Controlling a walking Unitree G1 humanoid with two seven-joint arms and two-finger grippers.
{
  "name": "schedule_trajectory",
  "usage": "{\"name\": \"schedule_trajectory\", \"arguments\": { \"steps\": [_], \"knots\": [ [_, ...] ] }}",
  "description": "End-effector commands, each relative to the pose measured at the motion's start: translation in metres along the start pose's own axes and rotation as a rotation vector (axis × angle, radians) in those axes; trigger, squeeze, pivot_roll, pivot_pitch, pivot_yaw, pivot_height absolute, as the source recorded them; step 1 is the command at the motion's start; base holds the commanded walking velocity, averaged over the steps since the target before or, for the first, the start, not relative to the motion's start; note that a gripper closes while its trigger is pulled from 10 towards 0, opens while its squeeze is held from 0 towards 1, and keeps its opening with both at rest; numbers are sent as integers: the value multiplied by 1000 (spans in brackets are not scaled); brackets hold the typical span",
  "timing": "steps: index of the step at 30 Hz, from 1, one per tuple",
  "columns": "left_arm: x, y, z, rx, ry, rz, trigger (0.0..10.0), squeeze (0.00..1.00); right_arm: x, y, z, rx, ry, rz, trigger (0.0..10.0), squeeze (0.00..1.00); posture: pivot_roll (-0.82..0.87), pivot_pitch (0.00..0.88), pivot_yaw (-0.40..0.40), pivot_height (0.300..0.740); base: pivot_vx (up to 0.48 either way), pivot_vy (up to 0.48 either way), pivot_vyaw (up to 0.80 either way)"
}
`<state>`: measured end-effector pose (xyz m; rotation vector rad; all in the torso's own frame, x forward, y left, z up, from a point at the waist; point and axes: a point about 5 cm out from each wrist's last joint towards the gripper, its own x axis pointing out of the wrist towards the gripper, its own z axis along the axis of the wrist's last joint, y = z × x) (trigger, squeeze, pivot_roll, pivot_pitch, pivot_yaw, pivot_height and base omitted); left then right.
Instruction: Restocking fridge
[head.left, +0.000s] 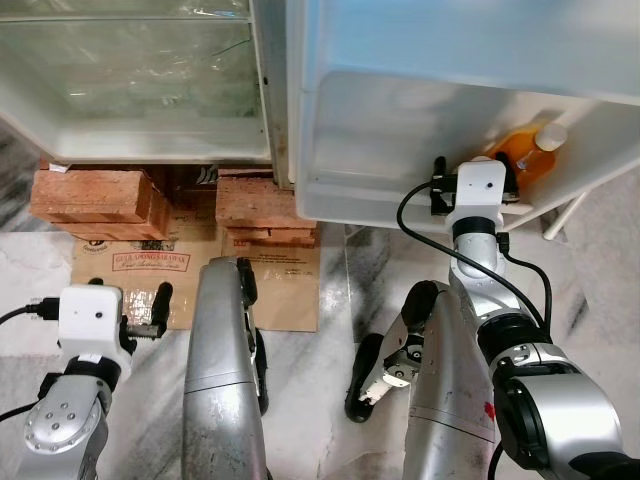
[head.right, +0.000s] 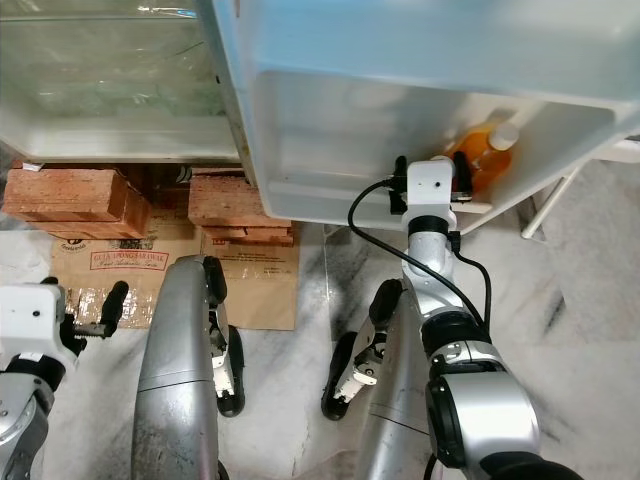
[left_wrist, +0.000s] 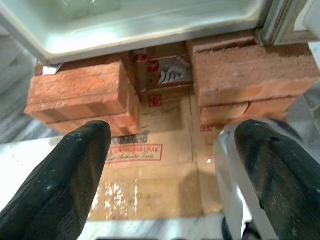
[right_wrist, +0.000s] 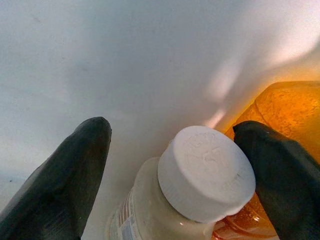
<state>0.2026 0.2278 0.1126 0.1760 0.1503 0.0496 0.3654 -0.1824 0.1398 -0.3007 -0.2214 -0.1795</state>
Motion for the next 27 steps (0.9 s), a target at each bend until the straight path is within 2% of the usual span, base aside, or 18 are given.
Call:
{"name": "schedule_trajectory", "arguments": {
  "steps": [1, 2, 3, 11, 27],
  "knots": [
    [-3, -1, -12, -3, 47, 5, 10000, 0, -9, -18, -18, -26, 59, -41, 10000, 0, 257, 345, -47, 491, 0, 0, 0],
    [1, -3, -11, -11, 38, 2, 10000, 0, -11, -19, -16, -22, 40, -37, 10000, 608, 239, 330, -52, 491, 0, 0, 0],
    [5, -6, -11, -16, 32, -2, 10000, 0, -13, -19, -15, -14, 29, -38, 10000, 1000, 225, 318, -56, 491, 0, 0, 0],
    [22, -16, -12, -39, 2, -13, 10000, 0, -24, -18, -14, 21, 16, -16, 10000, 1000, 172, 241, -77, 491, 0, 0, 0],
    [39, -21, -12, -49, -36, -16, 10000, 0, -45, -15, -11, 63, 5, 90, 10000, 1000, 118, 152, -91, 491, 0, 0, 0]
  ]
}}
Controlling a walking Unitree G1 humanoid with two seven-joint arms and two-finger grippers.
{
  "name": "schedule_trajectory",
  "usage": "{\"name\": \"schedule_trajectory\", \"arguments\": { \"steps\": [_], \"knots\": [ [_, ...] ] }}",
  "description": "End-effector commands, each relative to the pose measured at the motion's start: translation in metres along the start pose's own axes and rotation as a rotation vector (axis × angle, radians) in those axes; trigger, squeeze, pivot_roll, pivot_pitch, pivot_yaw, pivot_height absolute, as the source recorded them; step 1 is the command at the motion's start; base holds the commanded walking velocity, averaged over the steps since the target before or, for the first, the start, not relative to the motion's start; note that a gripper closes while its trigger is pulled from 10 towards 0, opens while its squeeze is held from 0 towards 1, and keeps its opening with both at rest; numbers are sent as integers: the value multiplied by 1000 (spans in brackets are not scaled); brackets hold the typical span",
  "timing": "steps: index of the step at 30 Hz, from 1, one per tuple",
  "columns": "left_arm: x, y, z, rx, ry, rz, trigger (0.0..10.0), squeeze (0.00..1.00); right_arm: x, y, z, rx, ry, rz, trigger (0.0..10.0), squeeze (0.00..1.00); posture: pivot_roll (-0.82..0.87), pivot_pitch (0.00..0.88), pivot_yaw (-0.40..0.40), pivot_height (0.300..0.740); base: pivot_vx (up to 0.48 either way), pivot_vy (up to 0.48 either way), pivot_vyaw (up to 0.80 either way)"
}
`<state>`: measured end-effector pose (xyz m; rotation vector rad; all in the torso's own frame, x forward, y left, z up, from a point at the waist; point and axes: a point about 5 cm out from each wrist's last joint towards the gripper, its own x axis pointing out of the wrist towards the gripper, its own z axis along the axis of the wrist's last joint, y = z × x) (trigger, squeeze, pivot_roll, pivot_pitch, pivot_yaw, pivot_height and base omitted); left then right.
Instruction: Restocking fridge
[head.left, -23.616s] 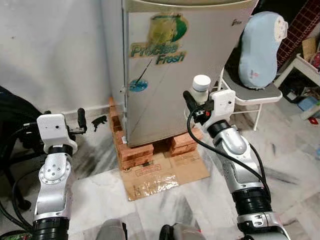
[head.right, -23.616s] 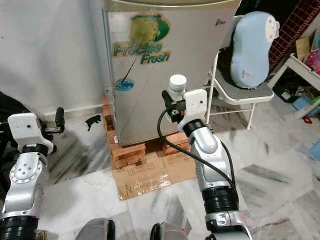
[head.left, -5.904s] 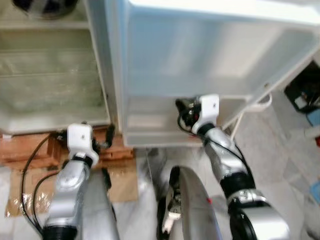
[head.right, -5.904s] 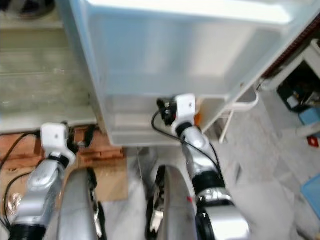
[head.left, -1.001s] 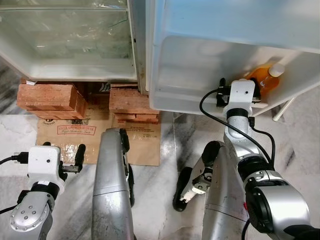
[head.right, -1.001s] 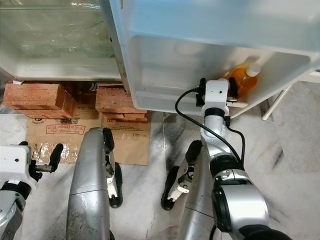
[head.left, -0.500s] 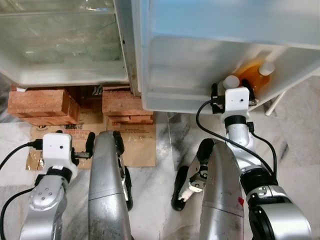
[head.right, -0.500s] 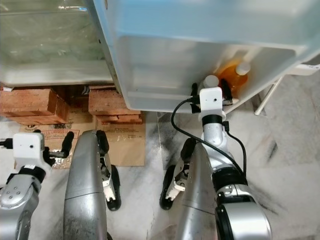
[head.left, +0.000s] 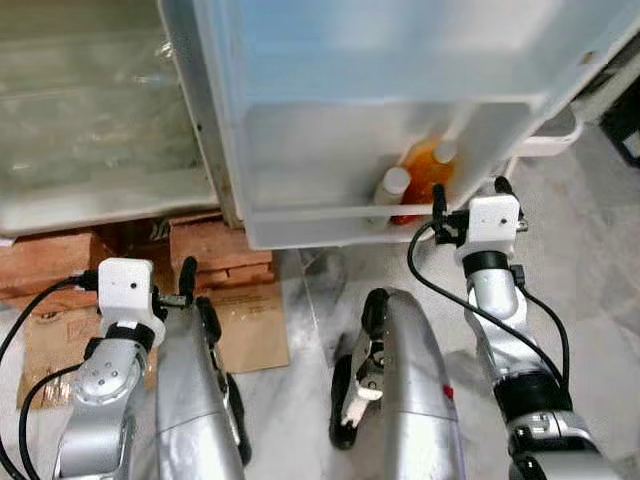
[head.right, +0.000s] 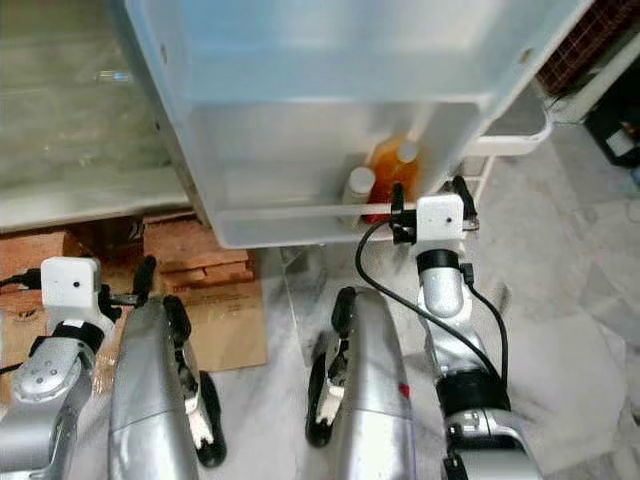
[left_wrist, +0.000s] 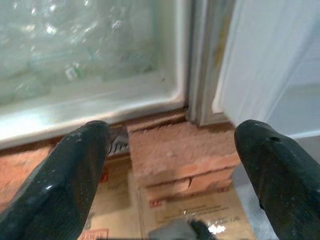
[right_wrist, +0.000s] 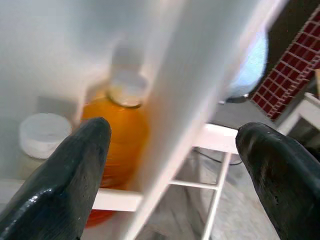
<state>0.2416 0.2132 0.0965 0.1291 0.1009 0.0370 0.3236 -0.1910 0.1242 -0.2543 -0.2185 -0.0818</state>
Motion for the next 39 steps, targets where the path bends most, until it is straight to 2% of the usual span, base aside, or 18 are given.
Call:
{"name": "schedule_trajectory", "arguments": {
  "steps": [1, 5, 6, 7, 8, 14, 17, 24, 35, 39],
  "knots": [
    [0, -3, -4, -3, 10, -5, 10000, 0, -3, -1, -1, 9, 11, 3, 10000, 1000, 116, 146, -93, 491, 0, 0, 0],
    [2, -3, -6, -7, 3, -1, 10000, 0, -5, -1, 3, 28, 18, 31, 10000, 992, 112, 128, -93, 491, 0, 0, 0],
    [0, -3, -7, -6, 6, 2, 10000, 0, -7, -1, 4, 30, 21, 38, 10000, 796, 109, 122, -91, 491, 0, 0, 0],
    [0, -3, -8, -5, 8, 4, 10000, 0, -8, 0, 3, 32, 25, 43, 10000, 796, 107, 117, -88, 491, 0, 0, 0],
    [-3, -2, -11, -5, 16, 6, 10000, 0, -12, 1, 3, 31, 31, 63, 10000, 0, 103, 100, -82, 491, 0, 0, 0],
    [-13, -1, -23, -2, 45, 12, 10000, 0, -34, 10, 0, 71, 74, 136, 10000, 0, 99, 57, -77, 491, 0, 0, 0],
    [-13, -3, -26, -6, 48, 10, 10000, 0, -44, 18, 0, 137, 98, 185, 10000, 0, 99, 35, -77, 491, 0, 0, 0],
    [-10, -11, -28, -21, 49, -11, 10000, 0, -44, 29, 2, 196, 105, 196, 10000, 0, 99, 8, -67, 529, 0, 0, 0],
    [-9, -11, -31, -14, 51, -8, 10000, 0, -42, 25, 0, 196, 129, 189, 10000, 0, 105, 3, -76, 591, 0, 0, 0],
    [-12, -11, -32, -17, 54, -11, 10000, 0, -51, 22, -6, 189, 158, 183, 10000, 0, 103, 15, -70, 619, 0, 0, 0]
  ]
}}
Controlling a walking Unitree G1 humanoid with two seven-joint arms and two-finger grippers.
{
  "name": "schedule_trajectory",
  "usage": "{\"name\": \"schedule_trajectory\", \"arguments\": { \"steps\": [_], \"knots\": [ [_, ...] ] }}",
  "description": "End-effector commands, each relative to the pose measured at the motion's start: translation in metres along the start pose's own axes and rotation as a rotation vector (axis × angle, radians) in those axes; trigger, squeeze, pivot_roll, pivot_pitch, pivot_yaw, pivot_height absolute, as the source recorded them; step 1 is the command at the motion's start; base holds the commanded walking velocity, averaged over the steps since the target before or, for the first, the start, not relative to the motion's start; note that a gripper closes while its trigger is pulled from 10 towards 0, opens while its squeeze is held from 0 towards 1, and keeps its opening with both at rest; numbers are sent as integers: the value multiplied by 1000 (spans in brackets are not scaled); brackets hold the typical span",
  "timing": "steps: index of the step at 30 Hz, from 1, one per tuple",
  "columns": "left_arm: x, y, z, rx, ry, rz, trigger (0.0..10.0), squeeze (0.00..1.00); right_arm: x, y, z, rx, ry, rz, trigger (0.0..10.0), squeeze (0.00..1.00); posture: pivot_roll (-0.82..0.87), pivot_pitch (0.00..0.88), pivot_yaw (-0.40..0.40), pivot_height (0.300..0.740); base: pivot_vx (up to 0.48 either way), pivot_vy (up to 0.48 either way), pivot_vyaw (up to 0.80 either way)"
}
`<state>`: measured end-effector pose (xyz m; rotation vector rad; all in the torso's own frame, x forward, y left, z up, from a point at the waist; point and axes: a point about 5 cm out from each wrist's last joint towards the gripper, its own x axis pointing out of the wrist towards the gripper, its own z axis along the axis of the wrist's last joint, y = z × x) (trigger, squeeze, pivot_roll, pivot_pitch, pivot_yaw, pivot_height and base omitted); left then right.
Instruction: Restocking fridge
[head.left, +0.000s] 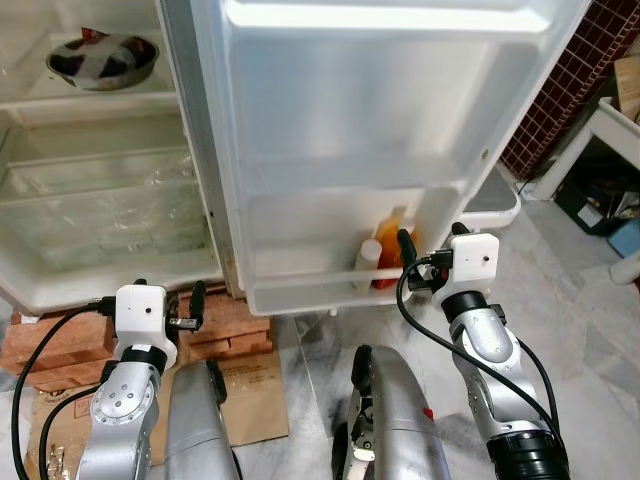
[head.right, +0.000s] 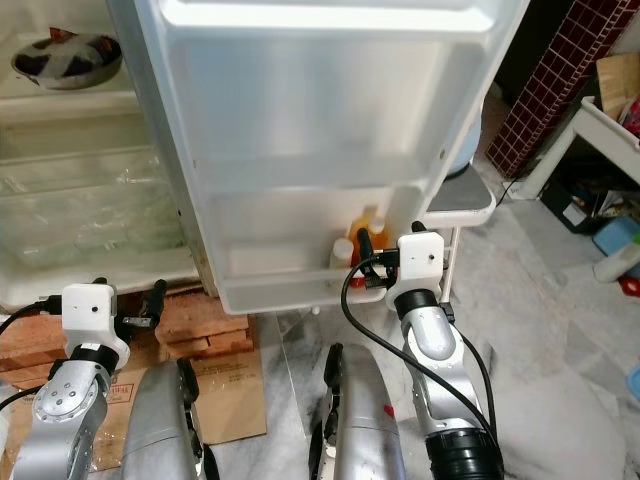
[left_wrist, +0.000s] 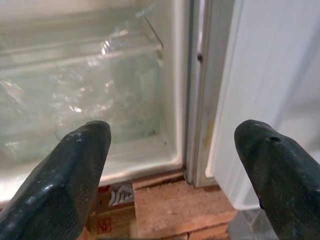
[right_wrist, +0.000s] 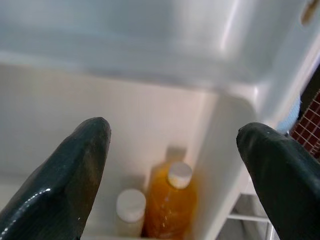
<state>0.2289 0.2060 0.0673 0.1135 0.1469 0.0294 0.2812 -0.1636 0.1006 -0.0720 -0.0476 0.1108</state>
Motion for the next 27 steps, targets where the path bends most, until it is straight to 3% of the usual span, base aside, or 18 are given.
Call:
{"name": "schedule_trajectory", "arguments": {
  "steps": [1, 4, 6, 7, 8, 14, 16, 22, 25, 27],
  "knots": [
    [-2, -1, -3, -2, 9, 1, 10000, 0, -5, -6, -1, -5, 10, -13, 10000, 0, 103, 15, -70, 623, 0, 0, 0],
    [-5, 1, -7, 5, 22, 13, 10000, 0, -14, -8, -7, 5, 45, -26, 10000, 0, 100, 15, -62, 637, 0, 0, 0],
    [-10, 3, -10, 5, 39, 22, 10000, 0, -33, -10, -19, 18, 118, -17, 10000, 0, 100, 13, -64, 654, 0, 0, -228],
    [-10, 3, -10, 5, 39, 22, 10000, 0, -33, -10, -19, 18, 118, -17, 10000, 0, 100, 13, -64, 654, 0, 0, -456],
    [-12, 4, -11, 8, 46, 22, 10000, 0, -47, -15, -26, 26, 165, -27, 10000, 0, 98, 18, -67, 654, 0, 0, -481],
    [-20, 13, -8, 11, 44, 56, 10000, 0, -84, -31, -35, -19, 239, -54, 10000, 0, 87, 15, -58, 654, 0, 0, -496],
    [-21, 13, -7, 10, 42, 60, 10000, 0, -87, -32, -37, -27, 248, -55, 10000, 0, 86, 15, -58, 654, 0, 0, -538],
    [-28, -6, -19, 16, 91, -19, 10000, 0, -105, -37, -67, 8, 466, -103, 10000, 0, 96, 22, -65, 654, 0, 0, -578],
    [-30, -14, -31, 39, 147, -57, 10000, 0, -106, -37, -75, 34, 514, -112, 10000, 0, 96, 28, -63, 654, 0, 0, -650],
    [-31, -16, -36, 50, 173, -72, 10000, 0, -101, -39, -77, 3, 506, -90, 10000, 0, 93, 33, -61, 654, 0, 0, -647]
  ]
}}
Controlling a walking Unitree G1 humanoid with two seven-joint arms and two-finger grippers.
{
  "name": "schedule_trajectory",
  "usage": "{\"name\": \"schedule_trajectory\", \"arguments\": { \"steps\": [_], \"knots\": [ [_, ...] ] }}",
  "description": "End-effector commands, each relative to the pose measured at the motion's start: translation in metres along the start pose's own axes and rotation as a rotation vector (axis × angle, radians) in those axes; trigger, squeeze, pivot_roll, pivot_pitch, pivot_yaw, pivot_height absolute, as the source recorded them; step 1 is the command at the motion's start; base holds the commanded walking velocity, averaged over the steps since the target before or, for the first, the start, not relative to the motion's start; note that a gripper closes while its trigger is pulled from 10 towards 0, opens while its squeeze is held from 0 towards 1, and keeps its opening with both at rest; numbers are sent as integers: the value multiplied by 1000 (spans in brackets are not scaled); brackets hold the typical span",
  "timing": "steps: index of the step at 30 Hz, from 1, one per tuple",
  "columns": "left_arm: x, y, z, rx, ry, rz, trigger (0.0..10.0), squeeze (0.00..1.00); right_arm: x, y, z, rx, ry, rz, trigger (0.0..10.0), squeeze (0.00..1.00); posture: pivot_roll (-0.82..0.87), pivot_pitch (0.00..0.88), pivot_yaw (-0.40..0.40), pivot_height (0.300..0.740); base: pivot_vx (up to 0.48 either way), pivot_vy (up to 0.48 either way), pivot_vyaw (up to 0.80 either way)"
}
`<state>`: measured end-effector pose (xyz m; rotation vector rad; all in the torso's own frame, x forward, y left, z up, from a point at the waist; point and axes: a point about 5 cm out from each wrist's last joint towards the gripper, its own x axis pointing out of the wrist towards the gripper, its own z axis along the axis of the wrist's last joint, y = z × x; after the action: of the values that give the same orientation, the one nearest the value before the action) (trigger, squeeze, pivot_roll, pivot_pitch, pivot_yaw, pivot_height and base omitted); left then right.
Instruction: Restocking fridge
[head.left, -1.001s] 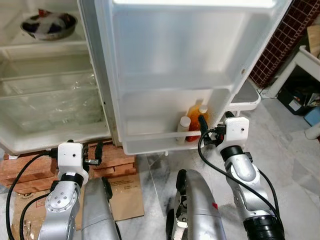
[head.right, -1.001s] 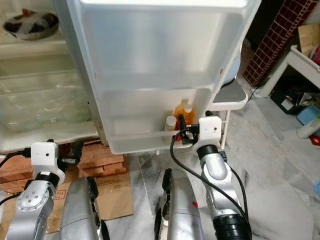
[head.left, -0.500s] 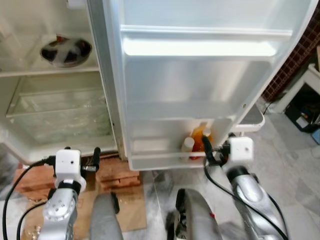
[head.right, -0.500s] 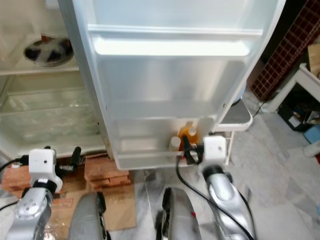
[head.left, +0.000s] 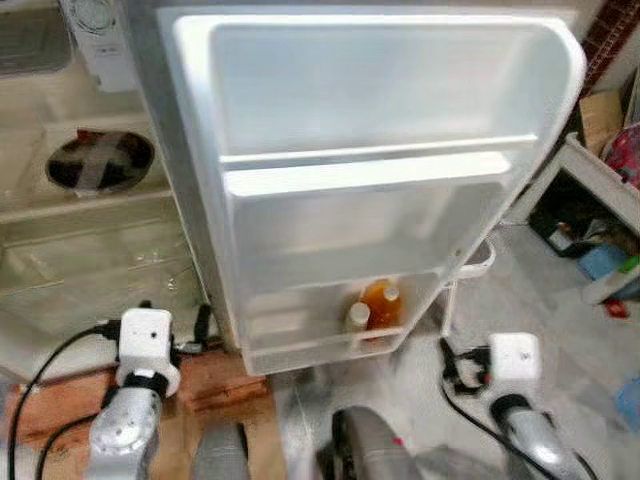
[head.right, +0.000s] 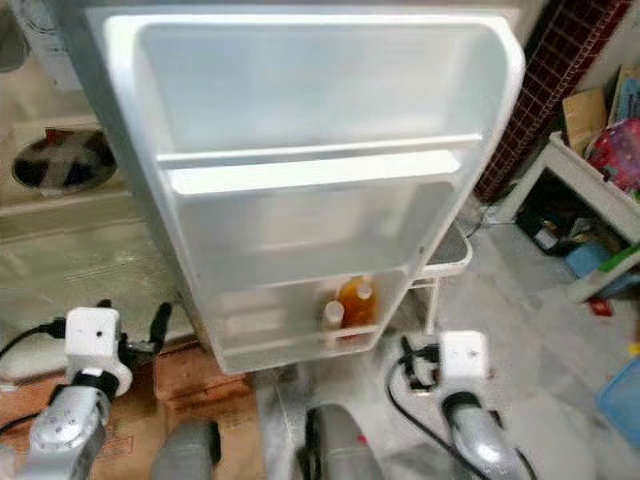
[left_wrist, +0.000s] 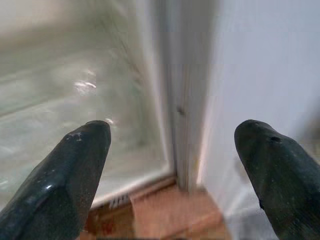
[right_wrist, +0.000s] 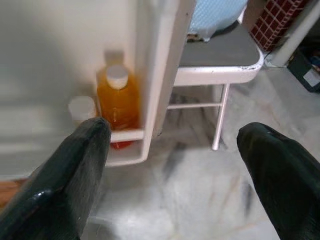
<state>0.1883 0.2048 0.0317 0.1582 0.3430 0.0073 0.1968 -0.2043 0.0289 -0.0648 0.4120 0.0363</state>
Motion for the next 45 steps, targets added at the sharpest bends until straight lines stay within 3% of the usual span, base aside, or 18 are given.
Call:
{"name": "schedule_trajectory", "arguments": {
  "steps": [1, 10, 16, 21, 25, 32, 39, 45],
  "knots": [
    [3, -11, 5, 5, -21, -41, 10000, 0, -3, -14, -10, -20, 42, -38, 10000, 0, 91, 35, -60, 654, 0, 0, -625],
    [7, -3, 19, 30, -63, -5, 10000, 0, 10, -13, -3, -12, 31, -7, 10000, 0, 109, 60, -66, 654, 0, 0, -606],
    [5, 0, 22, 47, -68, 2, 10000, 0, 12, -2, 11, -102, -27, 123, 10000, 0, 117, 87, -62, 654, 0, 0, -102],
    [2, -2, 20, 43, -55, -13, 10000, 0, 14, -1, 15, -113, -13, 166, 10000, 0, 110, 95, -56, 684, 0, 0, 0],
    [-3, -10, 13, 18, -36, -34, 10000, 0, 16, 9, 22, -114, -28, 213, 10000, 0, 108, 80, -57, 714, 0, 0, 0],
    [-3, -16, 10, 25, -14, -42, 10000, 0, 19, 16, 20, -74, -33, 168, 10000, 0, 115, 64, -58, 740, 0, 0, 0],
    [-1, -20, 10, 21, -5, -85, 10000, 0, 17, 13, 14, -48, 3, 131, 10000, 0, 98, 60, -56, 740, 0, 0, 0],
    [2, -24, 11, 22, -10, -105, 10000, 0, 23, 8, 1, -44, 133, 154, 10000, 0, 92, 39, -57, 740, 0, 0, 0]
  ]
}}
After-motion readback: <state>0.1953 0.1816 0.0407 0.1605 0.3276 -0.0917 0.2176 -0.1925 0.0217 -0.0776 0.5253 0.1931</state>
